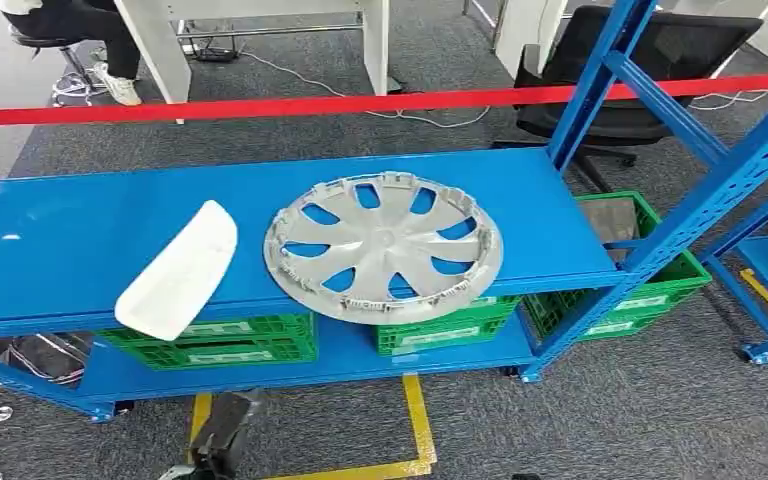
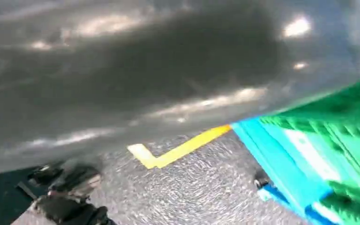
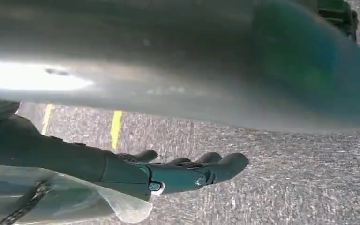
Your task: Take the parts from the cabinet and place them on the table.
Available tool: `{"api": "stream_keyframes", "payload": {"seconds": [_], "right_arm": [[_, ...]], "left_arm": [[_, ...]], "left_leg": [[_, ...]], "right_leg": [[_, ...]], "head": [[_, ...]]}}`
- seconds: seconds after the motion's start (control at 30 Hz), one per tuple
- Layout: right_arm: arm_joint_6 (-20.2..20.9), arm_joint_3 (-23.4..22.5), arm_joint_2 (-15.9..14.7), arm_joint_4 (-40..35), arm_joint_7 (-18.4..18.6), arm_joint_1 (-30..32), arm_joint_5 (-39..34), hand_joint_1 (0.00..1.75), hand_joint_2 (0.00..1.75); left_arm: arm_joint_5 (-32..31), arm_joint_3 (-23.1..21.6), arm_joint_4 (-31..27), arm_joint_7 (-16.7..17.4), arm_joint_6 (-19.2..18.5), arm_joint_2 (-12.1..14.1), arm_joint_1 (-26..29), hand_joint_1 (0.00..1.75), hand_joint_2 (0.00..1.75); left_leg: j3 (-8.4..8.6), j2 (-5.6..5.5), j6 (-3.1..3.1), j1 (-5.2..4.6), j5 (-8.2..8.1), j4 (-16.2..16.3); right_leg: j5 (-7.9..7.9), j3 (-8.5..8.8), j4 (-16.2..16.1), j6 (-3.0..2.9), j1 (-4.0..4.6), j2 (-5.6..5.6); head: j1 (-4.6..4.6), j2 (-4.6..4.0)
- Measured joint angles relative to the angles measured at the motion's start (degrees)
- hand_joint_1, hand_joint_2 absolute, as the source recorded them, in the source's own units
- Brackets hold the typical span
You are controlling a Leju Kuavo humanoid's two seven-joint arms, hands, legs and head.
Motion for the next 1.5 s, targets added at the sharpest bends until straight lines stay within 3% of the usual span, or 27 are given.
{"api": "stream_keyframes", "payload": {"seconds": [0.13, 0.23, 0.43, 0.7, 1.0, 1.2, 1.3, 1.4, 1.43, 1.5], "right_arm": [[0.2, 2.6, -0.2, 0.5, -0.1, -0.5, -0.7, 0.00, 0.00], [0.5, 3.0, -0.2, 0.5, -0.1, -0.5, -0.9, 0.00, 0.00], [1.2, 5.9, -0.4, 1.1, -0.2, -0.9, -1.7, 0.00, 0.00], [1.8, 8.7, -0.5, 1.3, -1.9, -1.5, -1.4, 0.00, 0.00], [3.1, 10.1, -0.6, 1.5, -3.2, -1.8, -0.9, 0.00, 0.00], [2.3, 10.1, -0.6, 1.6, -3.3, -1.8, -1.3, 0.00, 0.00], [-1.4, 10.1, 0.2, 1.6, -3.2, -1.8, -2.4, 0.00, 0.00], [-2.2, 10.1, 0.7, 1.6, -3.3, -1.8, -2.8, 0.00, 0.00], [-2.3, 10.1, 0.7, 1.6, -3.2, -1.8, -2.8, 0.00, 0.00], [-2.3, 10.1, 0.9, 1.6, -3.2, -1.8, -2.9, 0.00, 0.00]], "left_arm": [[-3.5, -5.2, -2.0, -0.5, 0.0, -0.1, -0.9, 0.00, 0.00], [-4.8, -5.9, -2.5, -0.6, 0.0, -0.5, -0.7, 0.00, 0.00], [-10.3, -14.6, -7.5, -1.2, 0.5, -1.0, -0.9, 0.00, 0.00], [-15.2, -25.9, -14.5, 0.7, 0.9, -1.3, -0.9, 0.00, 0.00], [-14.9, -34.5, -19.5, -2.4, 2.3, -1.5, -1.0, 0.00, 0.00], [-13.8, -36.9, -22.2, -3.4, 3.7, -1.4, -0.9, 0.00, 0.00], [-11.1, -37.5, -26.6, -5.3, 6.0, -1.1, -0.3, 0.00, 0.00], [-6.9, -37.5, -33.2, -5.5, 7.0, -0.5, 0.7, 0.00, 0.00], [-5.2, -37.5, -36.0, -5.6, 7.2, -0.3, 1.0, 0.00, 1.75], [-2.7, -37.5, -41.3, -6.3, 8.5, 0.2, 1.8, 0.00, 1.75]], "left_leg": [[0.00, 0.00, 0.00, 0.00, 0.00, 0.0], [-0.04, 0.00, 0.00, 0.00, 0.00, 0.0], [-0.05, -0.01, 0.00, 0.00, 0.00, 0.0], [-0.04, -0.01, 0.00, -0.01, 0.00, 0.0], [-0.04, -0.01, 0.00, -0.01, 0.00, 0.0], [-0.04, -0.01, 0.00, -0.01, 0.00, 0.0], [-0.04, -0.01, 0.00, 0.00, 0.00, 0.0], [-0.03, -0.02, 0.00, 0.00, 0.00, 0.0], [-0.04, -0.02, 0.00, 0.00, 0.00, 0.0], [-0.04, -0.01, 0.00, -0.01, 0.00, 0.0]], "right_leg": [[0.00, 0.01, 0.0, 0.00, 0.00, 0.00], [0.00, -0.06, 0.0, 0.00, 0.00, -0.01], [0.00, -0.05, 0.0, 0.00, 0.00, -0.03], [0.00, -0.04, 0.0, 0.00, 0.00, -0.03], [0.00, -0.05, 0.1, 0.00, 0.00, -0.02], [0.00, -0.05, 0.1, 0.00, 0.00, -0.02], [0.00, -0.06, 0.1, 0.00, 0.00, -0.02], [0.00, -0.06, 0.1, 0.00, 0.00, -0.03], [0.00, -0.07, 0.1, 0.00, 0.00, -0.03], [0.00, -0.07, 0.2, 0.00, 0.00, -0.01]], "head": [[-0.02, 0.00], [-0.02, 0.00], [0.00, 0.00], [-0.02, 0.00], [-0.02, 0.00], [-0.02, 0.00], [0.00, 0.00], [0.00, 0.00], [-0.02, 0.00], [-0.04, 0.00]]}}
